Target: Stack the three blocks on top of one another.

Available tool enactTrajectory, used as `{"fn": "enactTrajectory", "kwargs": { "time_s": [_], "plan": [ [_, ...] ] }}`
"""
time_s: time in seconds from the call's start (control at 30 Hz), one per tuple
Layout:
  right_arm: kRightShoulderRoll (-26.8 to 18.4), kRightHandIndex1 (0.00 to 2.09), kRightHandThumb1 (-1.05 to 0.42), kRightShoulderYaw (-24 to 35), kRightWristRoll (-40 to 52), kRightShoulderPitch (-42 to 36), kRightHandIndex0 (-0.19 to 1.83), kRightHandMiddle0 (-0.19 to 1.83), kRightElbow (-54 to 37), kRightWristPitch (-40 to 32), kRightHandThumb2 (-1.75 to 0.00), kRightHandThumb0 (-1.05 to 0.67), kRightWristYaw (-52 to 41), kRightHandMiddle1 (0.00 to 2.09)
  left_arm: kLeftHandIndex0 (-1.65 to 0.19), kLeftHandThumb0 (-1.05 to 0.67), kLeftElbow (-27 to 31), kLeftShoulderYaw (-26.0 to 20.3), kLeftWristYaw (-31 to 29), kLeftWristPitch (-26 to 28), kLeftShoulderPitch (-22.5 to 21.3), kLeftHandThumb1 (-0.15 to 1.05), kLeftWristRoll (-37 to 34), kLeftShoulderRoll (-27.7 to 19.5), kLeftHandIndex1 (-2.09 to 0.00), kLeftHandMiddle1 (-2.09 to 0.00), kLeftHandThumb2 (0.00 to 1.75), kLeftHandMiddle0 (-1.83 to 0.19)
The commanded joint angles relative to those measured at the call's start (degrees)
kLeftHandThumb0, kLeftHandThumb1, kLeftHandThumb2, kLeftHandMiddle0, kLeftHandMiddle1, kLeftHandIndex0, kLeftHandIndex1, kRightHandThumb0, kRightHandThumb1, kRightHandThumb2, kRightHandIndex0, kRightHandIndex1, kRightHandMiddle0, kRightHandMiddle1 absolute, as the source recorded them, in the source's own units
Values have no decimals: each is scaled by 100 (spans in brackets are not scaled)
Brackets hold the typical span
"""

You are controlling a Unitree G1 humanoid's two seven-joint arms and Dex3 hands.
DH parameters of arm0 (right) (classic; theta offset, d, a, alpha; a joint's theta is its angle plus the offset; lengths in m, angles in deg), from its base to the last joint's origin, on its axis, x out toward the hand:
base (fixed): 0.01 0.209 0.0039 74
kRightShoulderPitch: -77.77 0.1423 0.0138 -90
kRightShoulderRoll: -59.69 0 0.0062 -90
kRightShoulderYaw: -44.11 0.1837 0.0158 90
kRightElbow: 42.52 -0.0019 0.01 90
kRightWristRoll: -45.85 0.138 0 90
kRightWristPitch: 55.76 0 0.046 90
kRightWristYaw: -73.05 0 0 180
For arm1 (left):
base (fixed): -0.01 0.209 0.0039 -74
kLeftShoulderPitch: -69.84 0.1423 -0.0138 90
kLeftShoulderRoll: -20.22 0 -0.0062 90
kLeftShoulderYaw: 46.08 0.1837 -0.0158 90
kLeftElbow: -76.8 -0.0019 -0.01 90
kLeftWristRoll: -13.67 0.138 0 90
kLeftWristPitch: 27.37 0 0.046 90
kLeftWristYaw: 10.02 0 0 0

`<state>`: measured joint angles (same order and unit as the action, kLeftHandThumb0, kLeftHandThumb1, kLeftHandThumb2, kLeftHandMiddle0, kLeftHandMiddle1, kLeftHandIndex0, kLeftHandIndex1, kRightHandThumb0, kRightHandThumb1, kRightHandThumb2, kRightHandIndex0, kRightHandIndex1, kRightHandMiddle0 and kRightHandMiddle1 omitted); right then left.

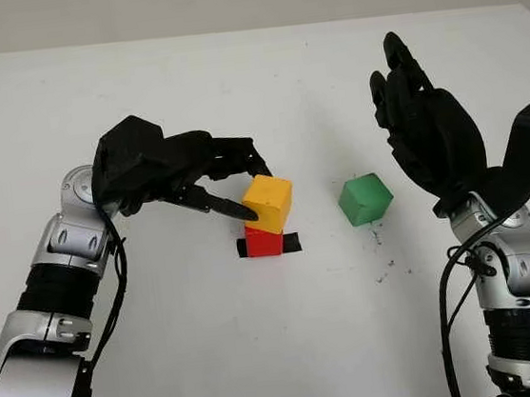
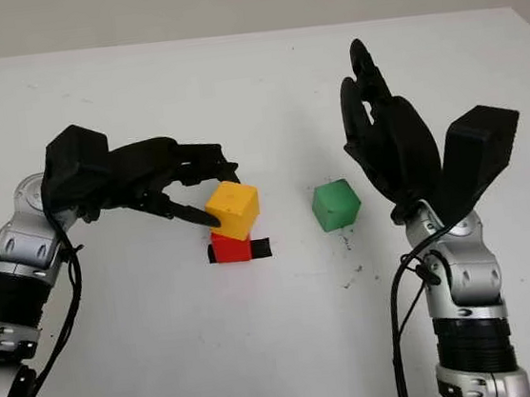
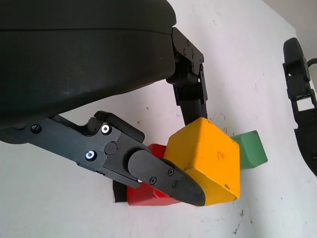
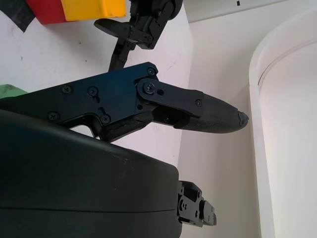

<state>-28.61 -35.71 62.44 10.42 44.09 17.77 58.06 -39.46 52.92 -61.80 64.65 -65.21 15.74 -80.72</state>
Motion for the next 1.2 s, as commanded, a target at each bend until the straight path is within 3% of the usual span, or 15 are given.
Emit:
{"fn": "enactTrajectory", "kwargs": {
  "time_s": [0.0, 0.37, 0.57, 1.17],
  "plan": [
    [-17, 0, -105, 37, 66, 29, -19, -19, -79, -28, -65, -70, -19, 0, -39, -52, 98, -4, -69, 104, 90, 94, -71, -19, -124, -5, 4, -12],
    [-99, 0, -105, 4, 20, 59, -19, -19, 7, 29, -67, -70, -67, 0, -34, -57, 375, -20, -150, 255, 199, 92, -168, -121, -133, -5, 5, -12],
    [-48, 0, -105, 37, 66, 99, -19, -19, 46, -17, -66, -71, -52, 0, -19, -63, 685, -20, -251, 298, 327, 91, -188, -263, -110, -3, 5, -2],
    [-72, 0, -105, 36, 43, 134, -19, -19, 90, 14, -68, -69, -88, 0, -10, -62, 867, -163, 49, -77, 590, 96, -125, -698, -88, -5, 6, 2]
  ]
}}
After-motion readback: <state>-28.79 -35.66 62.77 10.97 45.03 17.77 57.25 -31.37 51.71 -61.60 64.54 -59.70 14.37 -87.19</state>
